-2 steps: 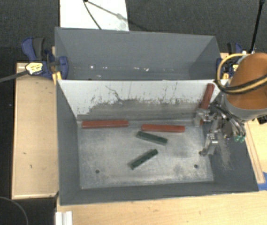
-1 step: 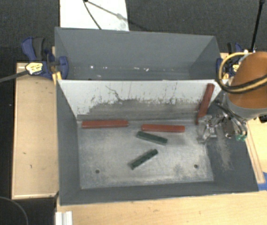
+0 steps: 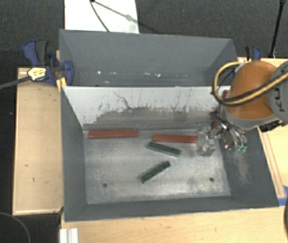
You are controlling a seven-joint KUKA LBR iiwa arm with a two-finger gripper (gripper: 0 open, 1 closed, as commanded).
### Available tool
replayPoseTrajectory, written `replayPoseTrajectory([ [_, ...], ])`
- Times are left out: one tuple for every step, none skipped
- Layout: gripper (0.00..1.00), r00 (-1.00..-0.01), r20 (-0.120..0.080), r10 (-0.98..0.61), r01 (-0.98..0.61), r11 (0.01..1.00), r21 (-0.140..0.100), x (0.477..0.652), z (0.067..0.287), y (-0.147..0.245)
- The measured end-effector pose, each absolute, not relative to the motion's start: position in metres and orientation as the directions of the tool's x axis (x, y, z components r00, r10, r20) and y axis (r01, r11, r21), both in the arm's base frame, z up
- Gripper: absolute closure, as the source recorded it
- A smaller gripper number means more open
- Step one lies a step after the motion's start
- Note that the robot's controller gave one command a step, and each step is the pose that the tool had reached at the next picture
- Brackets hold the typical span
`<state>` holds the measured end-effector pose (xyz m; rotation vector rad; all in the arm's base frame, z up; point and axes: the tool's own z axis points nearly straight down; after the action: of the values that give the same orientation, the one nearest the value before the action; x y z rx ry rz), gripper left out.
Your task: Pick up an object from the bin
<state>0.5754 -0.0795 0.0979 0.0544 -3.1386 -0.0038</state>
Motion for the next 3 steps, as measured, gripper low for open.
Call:
replayPoseTrajectory([
  [0.00,-0.999,0.000,-0.036,-0.036,0.999,0.000,0.576,0.101,-0.082],
  [0.00,-1.000,0.001,0.000,0.000,1.000,0.004,0.570,0.069,-0.003],
  [0.00,-0.957,0.001,-0.292,-0.292,0.957,0.003,0.553,0.070,0.038],
])
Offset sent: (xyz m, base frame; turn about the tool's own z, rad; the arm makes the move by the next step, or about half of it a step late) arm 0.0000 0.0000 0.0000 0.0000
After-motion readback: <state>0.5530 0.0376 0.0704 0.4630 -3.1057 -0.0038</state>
